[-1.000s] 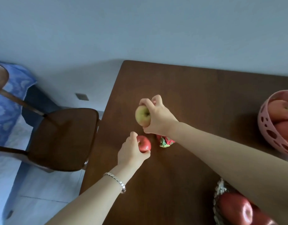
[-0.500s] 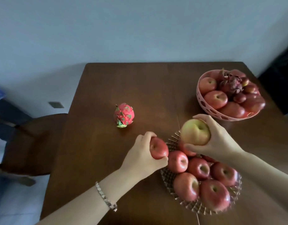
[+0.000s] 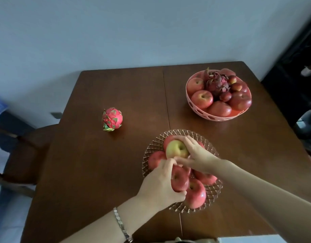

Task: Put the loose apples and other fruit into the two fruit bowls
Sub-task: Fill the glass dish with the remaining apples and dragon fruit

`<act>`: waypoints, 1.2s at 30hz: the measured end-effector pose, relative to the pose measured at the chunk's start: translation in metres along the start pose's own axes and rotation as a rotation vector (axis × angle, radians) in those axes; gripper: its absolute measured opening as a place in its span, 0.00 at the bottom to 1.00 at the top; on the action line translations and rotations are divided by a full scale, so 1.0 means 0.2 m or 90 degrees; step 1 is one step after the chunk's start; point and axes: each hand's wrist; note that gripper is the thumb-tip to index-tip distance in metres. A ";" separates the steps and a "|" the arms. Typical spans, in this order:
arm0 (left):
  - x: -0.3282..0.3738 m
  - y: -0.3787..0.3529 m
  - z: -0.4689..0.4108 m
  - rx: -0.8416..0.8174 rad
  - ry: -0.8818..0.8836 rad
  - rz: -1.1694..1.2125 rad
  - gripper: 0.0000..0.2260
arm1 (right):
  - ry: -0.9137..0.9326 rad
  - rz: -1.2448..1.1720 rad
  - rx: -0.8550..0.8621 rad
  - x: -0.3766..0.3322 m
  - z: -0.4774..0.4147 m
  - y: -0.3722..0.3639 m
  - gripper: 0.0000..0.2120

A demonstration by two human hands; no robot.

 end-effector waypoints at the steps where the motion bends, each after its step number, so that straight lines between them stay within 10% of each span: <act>1: 0.01 -0.02 0.00 0.003 0.004 -0.012 0.26 | 0.001 0.001 -0.021 0.00 0.00 0.01 0.26; 15: 0.06 -0.10 -0.01 0.019 0.144 0.023 0.34 | -0.070 -0.003 -0.039 -0.08 -0.10 -0.03 0.17; 26: -0.17 0.20 -0.15 0.212 0.209 0.169 0.10 | -0.121 0.028 -0.067 -0.13 -0.15 0.06 0.23; 31: -0.44 0.44 -0.47 0.356 0.307 0.024 0.29 | -0.133 0.034 -0.020 -0.17 -0.24 0.15 0.21; 36: -0.70 0.59 -0.78 0.266 0.517 0.048 0.45 | -0.129 0.030 0.018 -0.23 -0.34 0.20 0.17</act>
Point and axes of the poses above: each hand's wrist, its own z-axis away from the middle knuckle, its own y-axis out of the back of the hand, x = y × z, and after that the axes turned 2 degrees about -x, right-handed
